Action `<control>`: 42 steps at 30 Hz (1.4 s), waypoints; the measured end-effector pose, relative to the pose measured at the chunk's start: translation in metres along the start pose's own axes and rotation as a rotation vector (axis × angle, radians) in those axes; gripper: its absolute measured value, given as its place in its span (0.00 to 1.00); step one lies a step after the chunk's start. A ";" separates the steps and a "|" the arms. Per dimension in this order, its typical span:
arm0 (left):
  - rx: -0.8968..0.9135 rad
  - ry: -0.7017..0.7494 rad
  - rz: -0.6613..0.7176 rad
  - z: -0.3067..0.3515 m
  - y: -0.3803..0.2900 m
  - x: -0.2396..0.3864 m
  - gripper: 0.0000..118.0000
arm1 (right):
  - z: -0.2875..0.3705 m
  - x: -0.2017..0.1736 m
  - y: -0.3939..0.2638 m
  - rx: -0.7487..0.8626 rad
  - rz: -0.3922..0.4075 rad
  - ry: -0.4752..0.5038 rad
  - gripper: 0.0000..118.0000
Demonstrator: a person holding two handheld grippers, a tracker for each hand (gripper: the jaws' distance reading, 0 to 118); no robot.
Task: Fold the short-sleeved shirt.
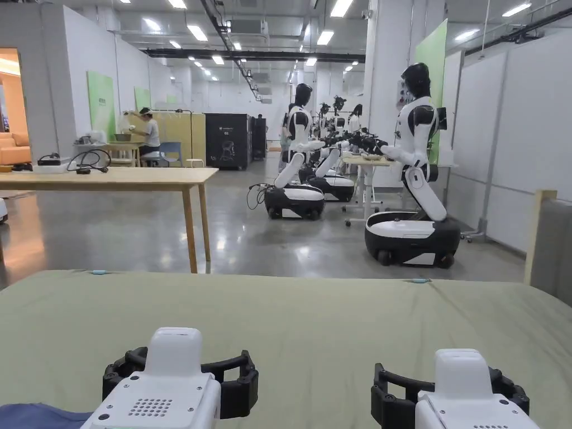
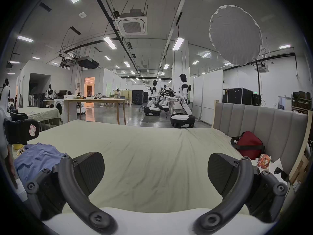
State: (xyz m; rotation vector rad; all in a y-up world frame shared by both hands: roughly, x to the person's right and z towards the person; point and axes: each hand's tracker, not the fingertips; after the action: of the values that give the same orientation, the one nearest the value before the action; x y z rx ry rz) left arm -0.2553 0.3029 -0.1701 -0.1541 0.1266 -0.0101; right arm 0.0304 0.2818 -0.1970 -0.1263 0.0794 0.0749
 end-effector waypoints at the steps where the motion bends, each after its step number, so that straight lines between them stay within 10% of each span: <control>1: 0.000 0.001 -0.001 0.000 0.000 0.000 1.00 | 0.000 0.000 0.000 0.000 -0.001 -0.001 1.00; 11: 0.026 0.009 0.019 0.001 0.003 -0.002 1.00 | -0.002 0.001 0.000 0.011 -0.003 -0.006 1.00; 14: 0.018 -0.049 0.192 0.000 0.005 -0.017 1.00 | -0.002 -0.005 0.002 0.045 0.136 -0.041 1.00; 17: -0.053 -0.187 0.625 -0.009 -0.002 -0.053 1.00 | -0.001 -0.024 -0.001 0.099 0.504 -0.107 1.00; 22: -0.238 -0.382 1.672 -0.037 -0.073 -0.108 1.00 | -0.008 -0.052 -0.056 0.254 1.672 -0.246 1.00; 24: -0.261 -0.356 1.905 -0.038 -0.098 -0.109 1.00 | -0.011 -0.046 -0.078 0.343 1.915 -0.228 1.00; 26: -0.244 -0.389 1.914 -0.039 -0.110 -0.107 1.00 | -0.006 -0.044 -0.076 0.376 1.863 -0.142 1.00; 29: -0.259 -0.325 1.651 -0.033 -0.091 -0.101 1.00 | -0.003 -0.043 -0.053 0.307 1.564 -0.134 1.00; 36: 0.019 -0.053 0.344 -0.002 0.014 -0.031 1.00 | 0.007 0.018 0.047 0.126 0.004 0.017 1.00; 38: 0.092 0.021 0.138 0.003 0.028 -0.014 1.00 | 0.010 0.028 0.050 0.170 -0.126 -0.007 1.00; 42: 0.163 0.064 -0.017 0.010 0.035 0.003 1.00 | 0.008 0.024 0.054 0.132 -0.031 -0.056 1.00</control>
State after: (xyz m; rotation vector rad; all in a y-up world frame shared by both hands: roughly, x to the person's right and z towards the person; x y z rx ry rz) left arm -0.2513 0.3389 -0.1655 0.0078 0.1872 -0.0417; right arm 0.0501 0.3381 -0.1978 0.0069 0.0265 0.0416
